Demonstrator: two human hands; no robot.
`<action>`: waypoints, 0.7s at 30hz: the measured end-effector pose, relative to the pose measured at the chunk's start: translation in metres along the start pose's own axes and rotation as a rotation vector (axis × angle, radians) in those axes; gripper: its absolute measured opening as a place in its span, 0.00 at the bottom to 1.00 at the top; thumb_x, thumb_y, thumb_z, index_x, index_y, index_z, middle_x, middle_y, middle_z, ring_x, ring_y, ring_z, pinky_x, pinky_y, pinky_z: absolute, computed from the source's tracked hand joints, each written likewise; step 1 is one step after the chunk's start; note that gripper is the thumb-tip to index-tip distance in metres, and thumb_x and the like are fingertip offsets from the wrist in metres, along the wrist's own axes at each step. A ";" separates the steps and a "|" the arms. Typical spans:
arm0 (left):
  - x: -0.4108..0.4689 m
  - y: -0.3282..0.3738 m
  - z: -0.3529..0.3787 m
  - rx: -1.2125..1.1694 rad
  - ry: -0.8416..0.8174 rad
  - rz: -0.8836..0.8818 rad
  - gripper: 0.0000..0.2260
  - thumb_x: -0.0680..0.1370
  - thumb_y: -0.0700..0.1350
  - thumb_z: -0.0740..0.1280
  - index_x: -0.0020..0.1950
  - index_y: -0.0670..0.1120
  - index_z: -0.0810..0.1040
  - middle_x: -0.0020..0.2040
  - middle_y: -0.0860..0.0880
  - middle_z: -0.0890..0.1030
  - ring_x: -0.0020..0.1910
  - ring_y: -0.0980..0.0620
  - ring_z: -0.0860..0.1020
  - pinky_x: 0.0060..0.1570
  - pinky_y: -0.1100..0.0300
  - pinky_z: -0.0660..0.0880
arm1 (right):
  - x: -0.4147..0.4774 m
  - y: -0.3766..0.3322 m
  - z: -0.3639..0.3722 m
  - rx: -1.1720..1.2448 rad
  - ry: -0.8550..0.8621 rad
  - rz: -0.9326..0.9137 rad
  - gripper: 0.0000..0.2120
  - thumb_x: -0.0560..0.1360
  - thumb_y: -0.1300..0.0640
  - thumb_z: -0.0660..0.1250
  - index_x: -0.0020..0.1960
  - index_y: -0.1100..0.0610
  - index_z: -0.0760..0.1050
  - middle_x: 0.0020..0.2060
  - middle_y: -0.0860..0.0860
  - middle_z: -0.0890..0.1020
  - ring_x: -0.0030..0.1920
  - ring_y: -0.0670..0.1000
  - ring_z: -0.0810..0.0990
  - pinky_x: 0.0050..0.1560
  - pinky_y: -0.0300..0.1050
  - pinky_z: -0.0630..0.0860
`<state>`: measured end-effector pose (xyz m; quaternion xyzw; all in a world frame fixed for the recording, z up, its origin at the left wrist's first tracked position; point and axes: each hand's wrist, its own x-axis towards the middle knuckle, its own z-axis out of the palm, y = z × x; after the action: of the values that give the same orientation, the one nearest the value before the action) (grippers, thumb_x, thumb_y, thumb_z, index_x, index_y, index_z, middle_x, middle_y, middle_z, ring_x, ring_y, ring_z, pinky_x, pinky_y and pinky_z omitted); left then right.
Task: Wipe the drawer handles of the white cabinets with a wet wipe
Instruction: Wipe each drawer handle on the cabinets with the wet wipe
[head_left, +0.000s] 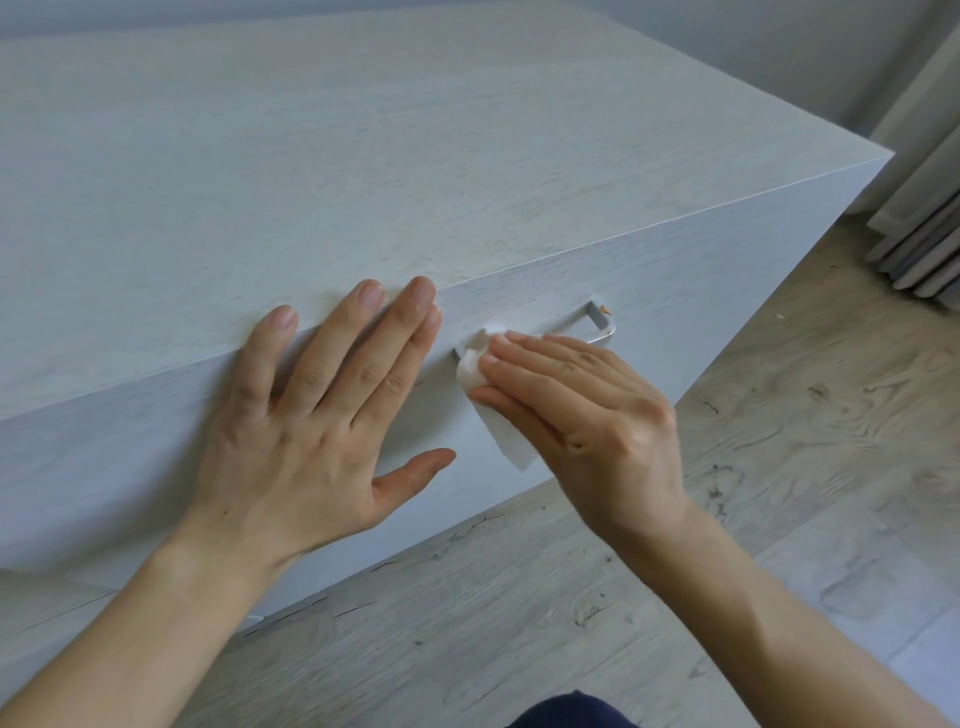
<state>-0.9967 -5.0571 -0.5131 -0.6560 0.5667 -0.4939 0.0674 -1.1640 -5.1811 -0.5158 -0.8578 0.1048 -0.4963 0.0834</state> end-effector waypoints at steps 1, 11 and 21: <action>0.000 0.000 0.000 -0.005 0.002 -0.004 0.37 0.78 0.66 0.50 0.78 0.40 0.55 0.78 0.46 0.54 0.77 0.48 0.45 0.73 0.48 0.43 | 0.000 0.004 -0.004 -0.008 -0.001 0.000 0.06 0.73 0.60 0.72 0.47 0.62 0.83 0.48 0.53 0.84 0.52 0.50 0.82 0.52 0.50 0.79; 0.001 0.000 -0.002 -0.045 0.017 -0.008 0.37 0.78 0.66 0.50 0.78 0.40 0.55 0.77 0.47 0.56 0.74 0.46 0.53 0.72 0.48 0.44 | 0.008 -0.005 0.000 0.046 0.028 0.217 0.07 0.69 0.57 0.75 0.40 0.61 0.82 0.38 0.53 0.84 0.41 0.50 0.82 0.44 0.43 0.76; 0.001 0.000 -0.003 -0.056 -0.013 0.003 0.37 0.78 0.66 0.50 0.78 0.40 0.55 0.77 0.47 0.55 0.74 0.47 0.52 0.72 0.49 0.44 | 0.008 -0.008 0.008 0.040 0.011 0.247 0.13 0.66 0.54 0.76 0.37 0.63 0.78 0.33 0.53 0.79 0.37 0.50 0.74 0.40 0.48 0.73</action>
<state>-0.9992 -5.0561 -0.5106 -0.6602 0.5806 -0.4735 0.0535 -1.1519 -5.1754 -0.5112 -0.8337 0.2002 -0.4890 0.1606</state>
